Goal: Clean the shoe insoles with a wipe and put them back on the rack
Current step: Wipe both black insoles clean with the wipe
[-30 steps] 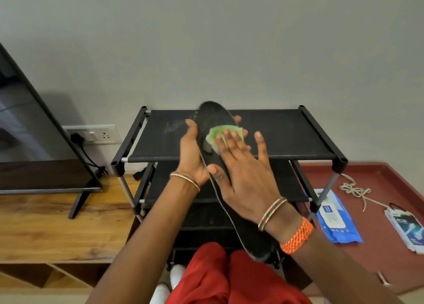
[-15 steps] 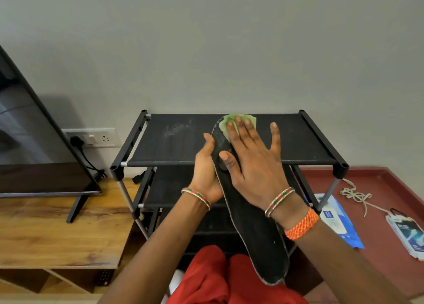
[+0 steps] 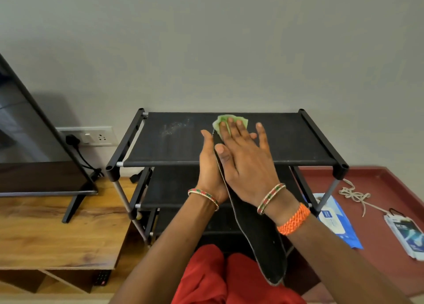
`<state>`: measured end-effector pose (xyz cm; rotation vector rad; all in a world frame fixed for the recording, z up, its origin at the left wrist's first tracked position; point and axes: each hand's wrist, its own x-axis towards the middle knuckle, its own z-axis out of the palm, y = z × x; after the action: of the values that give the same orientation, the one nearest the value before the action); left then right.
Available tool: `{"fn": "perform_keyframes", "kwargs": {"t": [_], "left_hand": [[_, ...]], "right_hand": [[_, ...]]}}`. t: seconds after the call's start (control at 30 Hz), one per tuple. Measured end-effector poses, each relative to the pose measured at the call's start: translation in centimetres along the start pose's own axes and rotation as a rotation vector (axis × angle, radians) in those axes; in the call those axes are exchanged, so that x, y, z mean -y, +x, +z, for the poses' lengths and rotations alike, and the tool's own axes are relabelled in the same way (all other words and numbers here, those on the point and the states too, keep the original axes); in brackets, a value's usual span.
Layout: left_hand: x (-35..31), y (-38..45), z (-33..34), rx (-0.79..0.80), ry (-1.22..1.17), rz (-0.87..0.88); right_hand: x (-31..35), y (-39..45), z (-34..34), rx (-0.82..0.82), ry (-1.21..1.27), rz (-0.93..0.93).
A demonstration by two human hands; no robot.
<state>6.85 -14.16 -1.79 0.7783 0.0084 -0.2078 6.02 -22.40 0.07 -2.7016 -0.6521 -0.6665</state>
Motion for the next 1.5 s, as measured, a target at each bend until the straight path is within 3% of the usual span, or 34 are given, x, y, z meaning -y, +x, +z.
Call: {"fn": "perform_keyframes", "kwargs": {"t": [0.17,0.3,0.43,0.57,0.63,0.77,1.0,1.1,1.27,1.5], "left_hand": [[-1.5,0.7,-0.5,0.031,-0.053,0.003],[-0.4,0.8,-0.7,-0.071,0.107,0.062],[-0.1,0.9,-1.0,-0.125,0.139,0.028],[-1.6,0.8,-1.9,-0.076,0.027,-0.068],[-1.7,0.6,-2.0,-0.075,0.012,-0.065],[-1.0,0.0,-0.7,-0.019,0.052,-0.008],[-2.0,0.2,-2.4,0.008,-0.121,-0.037],[-2.1,-0.1,-2.5,0.061,-0.184,-0.040],[-1.4,-0.9,-0.6,0.074,-0.063,0.037],[-3.1,0.1,-2.6,0.084,-0.151,-0.012]], "right_hand": [[1.9,-2.1,-0.2,0.064,0.183,-0.109],[0.4,-0.9,0.3,0.060,-0.109,-0.072],[0.5,0.3,0.3,0.057,-0.132,-0.023],[1.9,-2.1,-0.3,0.101,0.022,-0.169],[1.3,-1.9,-0.2,0.089,-0.112,-0.197],[0.3,0.4,-0.2,0.087,-0.268,-0.058],[2.6,-3.4,-1.0,0.142,0.200,-0.208],[2.1,-2.7,-1.1,0.143,0.098,-0.226],[1.4,0.6,-0.9,0.054,-0.151,-0.073],[3.2,-2.7,-0.8,0.146,0.110,-0.200]]}}
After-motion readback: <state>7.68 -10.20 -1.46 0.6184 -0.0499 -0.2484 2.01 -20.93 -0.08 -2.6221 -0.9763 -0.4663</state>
